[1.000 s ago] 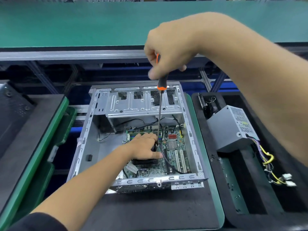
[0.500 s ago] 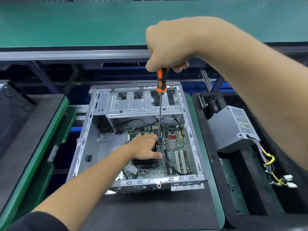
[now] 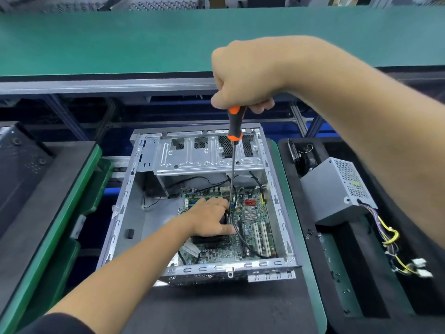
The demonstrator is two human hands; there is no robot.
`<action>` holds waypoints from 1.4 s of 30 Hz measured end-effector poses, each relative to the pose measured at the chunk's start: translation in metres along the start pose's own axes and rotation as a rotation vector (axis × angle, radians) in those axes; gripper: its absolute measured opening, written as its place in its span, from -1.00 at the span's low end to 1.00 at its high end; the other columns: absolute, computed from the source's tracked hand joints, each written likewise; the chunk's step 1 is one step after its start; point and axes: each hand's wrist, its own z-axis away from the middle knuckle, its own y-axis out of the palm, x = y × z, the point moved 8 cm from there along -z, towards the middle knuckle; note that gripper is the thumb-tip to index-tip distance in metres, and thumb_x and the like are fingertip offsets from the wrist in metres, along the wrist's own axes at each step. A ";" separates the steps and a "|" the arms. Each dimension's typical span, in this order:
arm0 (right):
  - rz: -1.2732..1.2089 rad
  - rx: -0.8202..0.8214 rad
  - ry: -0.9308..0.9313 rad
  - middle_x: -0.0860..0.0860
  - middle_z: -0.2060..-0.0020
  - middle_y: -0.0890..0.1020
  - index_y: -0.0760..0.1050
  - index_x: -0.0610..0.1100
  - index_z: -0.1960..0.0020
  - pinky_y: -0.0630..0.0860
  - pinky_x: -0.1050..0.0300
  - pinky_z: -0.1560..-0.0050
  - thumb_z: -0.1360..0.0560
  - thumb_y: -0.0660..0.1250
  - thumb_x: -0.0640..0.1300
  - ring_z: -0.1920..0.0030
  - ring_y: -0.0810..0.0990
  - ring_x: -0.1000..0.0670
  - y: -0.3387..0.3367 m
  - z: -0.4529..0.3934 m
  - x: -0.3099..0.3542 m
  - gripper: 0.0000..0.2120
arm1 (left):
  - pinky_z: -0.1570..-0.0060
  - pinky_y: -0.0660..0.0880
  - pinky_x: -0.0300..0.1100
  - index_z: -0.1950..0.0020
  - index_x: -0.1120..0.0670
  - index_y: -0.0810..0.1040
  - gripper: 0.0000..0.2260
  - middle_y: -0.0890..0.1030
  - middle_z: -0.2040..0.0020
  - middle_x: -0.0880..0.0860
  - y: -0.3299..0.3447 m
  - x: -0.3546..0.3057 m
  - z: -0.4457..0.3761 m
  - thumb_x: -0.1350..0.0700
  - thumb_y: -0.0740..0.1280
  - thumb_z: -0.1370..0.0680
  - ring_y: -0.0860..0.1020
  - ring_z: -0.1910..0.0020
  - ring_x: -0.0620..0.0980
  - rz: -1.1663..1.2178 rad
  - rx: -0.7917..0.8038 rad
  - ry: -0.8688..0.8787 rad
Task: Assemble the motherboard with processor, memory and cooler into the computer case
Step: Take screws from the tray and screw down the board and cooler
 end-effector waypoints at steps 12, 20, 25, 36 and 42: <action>0.025 -0.073 -0.096 0.13 0.57 0.59 0.57 -0.11 0.22 0.41 0.19 0.35 -0.46 0.32 -0.08 0.52 0.56 0.17 -0.008 0.006 0.006 -0.86 | -0.16 0.22 0.02 0.03 -0.01 0.15 -0.55 0.28 -0.03 -0.01 -0.001 0.000 0.004 -0.36 0.15 -0.47 0.27 -0.02 -0.02 0.010 -0.007 0.002; 0.028 0.025 -0.006 0.01 0.51 0.61 0.54 -0.15 0.13 0.44 0.14 0.33 -0.50 0.34 0.04 0.51 0.60 0.05 -0.003 0.004 -0.012 -0.76 | -0.15 0.22 0.02 -0.13 0.07 0.29 -0.47 0.32 -0.08 0.00 0.000 0.000 0.002 -0.37 0.15 -0.48 0.24 0.01 -0.05 0.007 -0.021 0.011; -0.070 -0.055 -0.143 0.05 0.45 0.63 0.55 -0.03 0.10 0.47 0.19 0.29 -0.48 0.36 -0.17 0.49 0.59 0.21 -0.007 0.010 -0.002 -0.95 | -0.02 0.19 -0.07 0.00 0.00 0.18 -0.56 0.24 0.04 -0.05 -0.004 -0.002 0.004 -0.34 0.18 -0.48 0.23 0.07 -0.05 -0.006 -0.043 0.014; -0.018 -0.021 -0.002 0.01 0.48 0.61 0.54 -0.10 0.08 0.39 0.18 0.36 -0.52 0.27 0.00 0.53 0.59 0.06 -0.003 0.000 -0.030 -0.82 | -0.15 0.23 0.00 -0.25 0.14 0.31 -0.38 0.35 -0.09 0.02 -0.004 -0.002 0.003 -0.36 0.18 -0.47 0.31 -0.02 -0.03 0.006 -0.038 0.003; -0.064 -0.134 -0.187 0.05 0.40 0.62 0.53 0.00 0.13 0.46 0.15 0.35 -0.44 0.31 -0.15 0.40 0.61 0.01 -0.003 0.007 -0.009 -0.93 | -0.03 0.19 -0.06 -0.17 0.10 0.30 -0.44 0.28 0.02 -0.03 -0.004 -0.002 0.003 -0.35 0.19 -0.47 0.25 0.06 -0.05 0.001 -0.053 0.004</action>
